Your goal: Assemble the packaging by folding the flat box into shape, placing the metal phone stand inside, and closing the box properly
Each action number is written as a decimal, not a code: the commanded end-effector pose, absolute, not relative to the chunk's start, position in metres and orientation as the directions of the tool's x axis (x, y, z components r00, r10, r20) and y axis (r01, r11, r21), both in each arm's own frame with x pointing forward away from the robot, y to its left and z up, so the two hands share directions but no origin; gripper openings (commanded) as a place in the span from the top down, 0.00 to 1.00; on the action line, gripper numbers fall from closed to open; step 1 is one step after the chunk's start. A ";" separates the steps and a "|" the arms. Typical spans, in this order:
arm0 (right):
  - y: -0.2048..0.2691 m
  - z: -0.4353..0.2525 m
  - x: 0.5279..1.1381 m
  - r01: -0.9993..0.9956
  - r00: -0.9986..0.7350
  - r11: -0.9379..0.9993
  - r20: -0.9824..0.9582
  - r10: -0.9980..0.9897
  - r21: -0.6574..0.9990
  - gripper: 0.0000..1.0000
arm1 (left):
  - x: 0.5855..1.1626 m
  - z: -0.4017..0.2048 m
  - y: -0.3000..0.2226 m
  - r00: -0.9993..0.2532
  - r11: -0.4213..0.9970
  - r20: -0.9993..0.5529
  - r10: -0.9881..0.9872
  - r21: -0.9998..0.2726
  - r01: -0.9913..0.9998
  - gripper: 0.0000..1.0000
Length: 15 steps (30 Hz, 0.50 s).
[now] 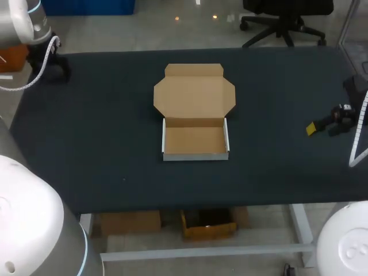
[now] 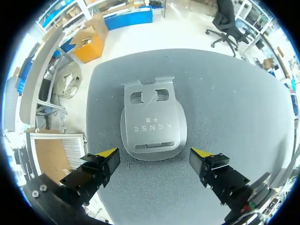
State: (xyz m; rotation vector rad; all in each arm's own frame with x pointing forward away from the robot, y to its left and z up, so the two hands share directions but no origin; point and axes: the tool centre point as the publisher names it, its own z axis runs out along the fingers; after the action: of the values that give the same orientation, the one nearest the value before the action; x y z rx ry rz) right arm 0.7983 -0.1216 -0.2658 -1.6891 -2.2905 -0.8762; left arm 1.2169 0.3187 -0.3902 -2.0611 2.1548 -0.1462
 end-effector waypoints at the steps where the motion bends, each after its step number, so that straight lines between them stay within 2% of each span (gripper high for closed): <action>1: -0.122 -0.264 0.798 0.915 -0.348 0.190 0.460 0.817 0.355 0.00 | 1.229 -0.393 0.319 -0.042 0.048 -0.045 -0.998 -0.147 -0.988 0.00; 15: -0.122 -0.264 0.798 0.915 -0.348 0.190 0.460 0.817 0.355 0.00 | 1.240 -0.393 0.318 -0.047 0.055 -0.049 -0.998 -0.160 -0.986 0.00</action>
State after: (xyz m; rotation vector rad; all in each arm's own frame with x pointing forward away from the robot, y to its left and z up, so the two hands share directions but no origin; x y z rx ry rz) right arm 0.7983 -0.1216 -0.2658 -1.6891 -2.2905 -0.8762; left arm 1.2292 0.3162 -0.3891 -2.0399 2.1497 -0.1615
